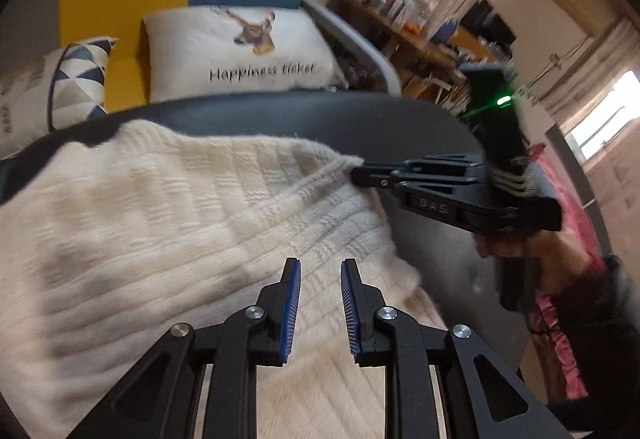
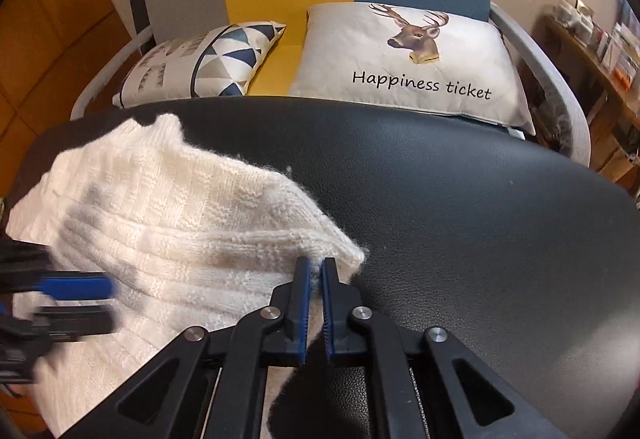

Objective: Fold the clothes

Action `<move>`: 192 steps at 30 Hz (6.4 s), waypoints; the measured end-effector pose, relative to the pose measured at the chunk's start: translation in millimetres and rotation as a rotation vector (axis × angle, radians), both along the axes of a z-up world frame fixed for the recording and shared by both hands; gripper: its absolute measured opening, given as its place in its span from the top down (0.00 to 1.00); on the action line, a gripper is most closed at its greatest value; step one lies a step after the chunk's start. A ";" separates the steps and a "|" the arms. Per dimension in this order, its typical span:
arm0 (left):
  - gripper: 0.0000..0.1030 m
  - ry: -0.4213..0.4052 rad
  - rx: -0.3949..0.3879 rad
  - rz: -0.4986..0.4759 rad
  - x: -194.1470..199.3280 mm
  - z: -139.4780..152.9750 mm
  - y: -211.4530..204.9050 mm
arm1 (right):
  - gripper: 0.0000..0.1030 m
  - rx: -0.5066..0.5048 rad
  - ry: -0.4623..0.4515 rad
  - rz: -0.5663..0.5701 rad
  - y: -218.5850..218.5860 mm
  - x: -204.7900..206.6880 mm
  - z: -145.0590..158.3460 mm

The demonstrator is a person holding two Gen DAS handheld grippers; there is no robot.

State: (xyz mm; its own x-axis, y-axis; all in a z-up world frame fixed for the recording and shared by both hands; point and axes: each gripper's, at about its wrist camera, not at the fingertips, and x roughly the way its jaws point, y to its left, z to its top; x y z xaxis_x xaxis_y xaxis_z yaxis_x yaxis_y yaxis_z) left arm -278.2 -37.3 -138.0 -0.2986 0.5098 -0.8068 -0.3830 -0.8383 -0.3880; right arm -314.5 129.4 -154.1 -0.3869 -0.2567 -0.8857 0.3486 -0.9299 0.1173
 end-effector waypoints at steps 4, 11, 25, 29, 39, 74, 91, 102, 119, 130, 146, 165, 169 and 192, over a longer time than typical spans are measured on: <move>0.82 -0.019 -0.109 -0.012 -8.3 -25.1 14.2 | 0.96 0.001 0.002 -0.007 3.3 -1.4 -6.3; 0.83 0.019 -0.069 0.015 0.0 -10.1 4.7 | 0.95 -0.102 0.051 0.075 13.5 41.5 19.1; 0.83 -0.018 0.022 0.162 19.5 -20.0 -53.2 | 0.94 0.000 0.020 0.190 -25.3 101.1 4.9; 0.59 -0.026 0.338 0.302 53.5 8.0 -125.6 | 0.85 -0.164 0.109 0.184 -29.8 139.8 40.3; 0.52 0.057 0.589 1.006 228.0 5.7 -448.2 | 0.85 -0.310 0.077 0.265 -130.6 208.0 29.7; 0.94 -0.037 0.712 1.619 290.4 -100.2 -667.0 | 0.85 -0.154 0.153 0.274 -254.0 170.2 36.9; 0.95 0.218 0.583 1.101 170.2 39.6 -499.2 | 0.85 -0.250 0.063 0.077 -191.9 143.5 22.4; 0.95 0.099 0.537 0.836 77.7 35.1 -323.4 | 0.85 -0.285 0.055 0.014 -140.8 145.1 15.5; 0.93 -0.088 0.385 0.688 61.8 -33.3 -206.2 | 0.85 -0.534 0.014 0.064 -135.8 130.3 26.2; 0.56 -0.054 0.505 0.659 89.9 1.3 -236.8 | 0.74 -0.714 -0.090 0.001 -177.4 105.8 3.4; 0.56 -0.064 0.514 0.822 195.8 -18.1 -359.4 | 0.76 -0.804 -0.179 -0.319 -194.5 97.4 -39.4; 0.48 -0.238 1.001 1.123 197.1 -66.5 -400.9 | 0.95 -0.446 0.102 -0.002 -284.9 74.9 88.4; 0.48 -0.248 1.039 1.191 188.4 -75.0 -396.4 | 0.95 -0.453 0.146 0.045 -284.2 76.3 126.7; 0.49 -0.275 1.026 1.271 137.3 -91.6 -389.1 | 0.95 -0.473 0.280 0.085 -239.6 67.6 191.3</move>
State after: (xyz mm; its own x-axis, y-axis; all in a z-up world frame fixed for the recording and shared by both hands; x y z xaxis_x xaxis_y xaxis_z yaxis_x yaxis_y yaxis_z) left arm -140.9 -426.4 -229.6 -0.8286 0.3858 -0.4057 0.4714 0.0899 -0.8773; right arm -246.9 -110.1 37.1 -0.5511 -0.6421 -0.5329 0.4982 -0.7655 0.4071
